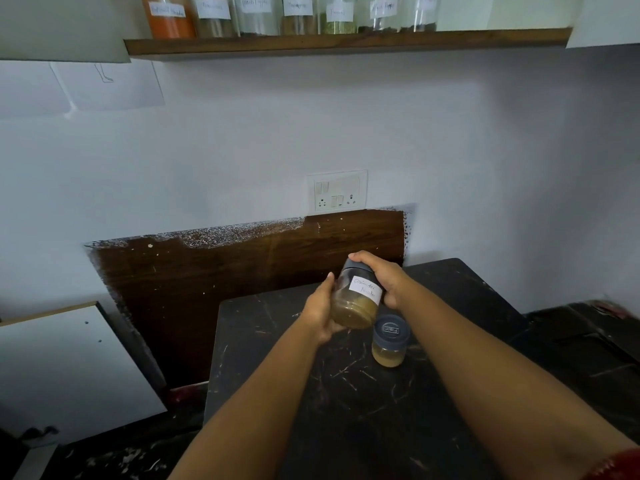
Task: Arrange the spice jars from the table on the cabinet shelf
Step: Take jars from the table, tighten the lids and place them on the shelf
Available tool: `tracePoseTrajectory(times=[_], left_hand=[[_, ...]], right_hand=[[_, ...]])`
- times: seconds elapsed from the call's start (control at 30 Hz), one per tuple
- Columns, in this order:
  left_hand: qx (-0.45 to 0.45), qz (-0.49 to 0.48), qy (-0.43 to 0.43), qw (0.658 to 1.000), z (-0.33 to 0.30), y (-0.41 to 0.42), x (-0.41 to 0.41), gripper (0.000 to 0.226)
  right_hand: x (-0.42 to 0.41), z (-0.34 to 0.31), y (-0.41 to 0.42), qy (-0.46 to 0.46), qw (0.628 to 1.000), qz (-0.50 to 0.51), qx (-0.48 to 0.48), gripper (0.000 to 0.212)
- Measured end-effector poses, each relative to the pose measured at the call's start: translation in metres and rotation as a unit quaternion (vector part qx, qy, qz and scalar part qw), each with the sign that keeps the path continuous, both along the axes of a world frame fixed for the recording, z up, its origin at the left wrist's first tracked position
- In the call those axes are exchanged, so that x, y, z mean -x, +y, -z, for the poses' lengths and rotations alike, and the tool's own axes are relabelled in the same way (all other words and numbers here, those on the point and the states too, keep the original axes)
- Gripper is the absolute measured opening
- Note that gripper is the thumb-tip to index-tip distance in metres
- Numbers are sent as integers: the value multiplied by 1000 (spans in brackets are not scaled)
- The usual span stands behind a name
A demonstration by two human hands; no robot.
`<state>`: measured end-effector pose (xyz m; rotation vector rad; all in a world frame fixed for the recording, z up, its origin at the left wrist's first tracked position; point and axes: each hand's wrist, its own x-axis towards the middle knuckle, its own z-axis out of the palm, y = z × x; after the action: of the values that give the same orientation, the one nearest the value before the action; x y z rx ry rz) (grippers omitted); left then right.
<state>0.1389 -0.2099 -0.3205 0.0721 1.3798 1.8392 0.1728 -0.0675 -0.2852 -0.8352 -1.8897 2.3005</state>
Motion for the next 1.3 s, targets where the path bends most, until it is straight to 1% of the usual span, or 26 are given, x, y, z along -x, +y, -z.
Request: tracePoseTrajectory(times=[0.07, 0.13, 0.23, 0.33, 0.43, 0.5, 0.7, 0.77, 0.83, 0.9, 0.97, 1.03, 1.1, 1.2, 1.3], left_hand=[[56, 1, 59, 997, -4, 4, 1, 53], [69, 9, 68, 995, -7, 3, 2, 54], [44, 23, 28, 998, -10, -4, 4, 59], [25, 26, -19, 999, -12, -10, 3, 60], [29, 24, -30, 999, -16, -11, -1, 59], [30, 26, -32, 999, -17, -12, -3, 58], [18, 19, -40, 999, -21, -16, -6, 60], [-6, -15, -56, 998, -21, -15, -5, 63], [-46, -57, -61, 995, -22, -13, -3, 63], [-81, -77, -41, 993, -25, -8, 0, 62], [-82, -95, 5, 992, -30, 2, 3, 61], [-36, -131, 68, 988, -33, 11, 7, 54], [3, -132, 131, 983, -43, 23, 11, 49], [32, -102, 201, 974, -64, 45, 14, 52], [44, -90, 235, 967, -90, 68, 18, 51]], right_hand=[[2, 2, -2, -3, 999, 36, -24, 52], [4, 1, -2, 0, 998, 40, -40, 51], [0, -1, -1, -1, 999, -4, -37, 54], [-7, 2, 0, 21, 999, -42, 25, 55], [-12, 5, 0, 40, 996, -51, 63, 48], [-15, 5, 0, 40, 996, -51, 66, 48], [-22, 7, -7, 38, 996, -45, 60, 67], [-26, 10, -13, 44, 997, -50, 40, 73], [-30, 11, -21, 42, 997, -57, 32, 85], [-33, 7, -31, 47, 997, -60, 9, 87], [-29, 0, -37, 60, 996, -36, -56, 83], [-26, -7, -38, 90, 988, 4, -128, 83], [-24, -14, -32, 122, 974, 43, -183, 87], [-25, -25, -11, 144, 961, 97, -213, 92], [-24, -45, 11, 139, 954, 124, -237, 92]])
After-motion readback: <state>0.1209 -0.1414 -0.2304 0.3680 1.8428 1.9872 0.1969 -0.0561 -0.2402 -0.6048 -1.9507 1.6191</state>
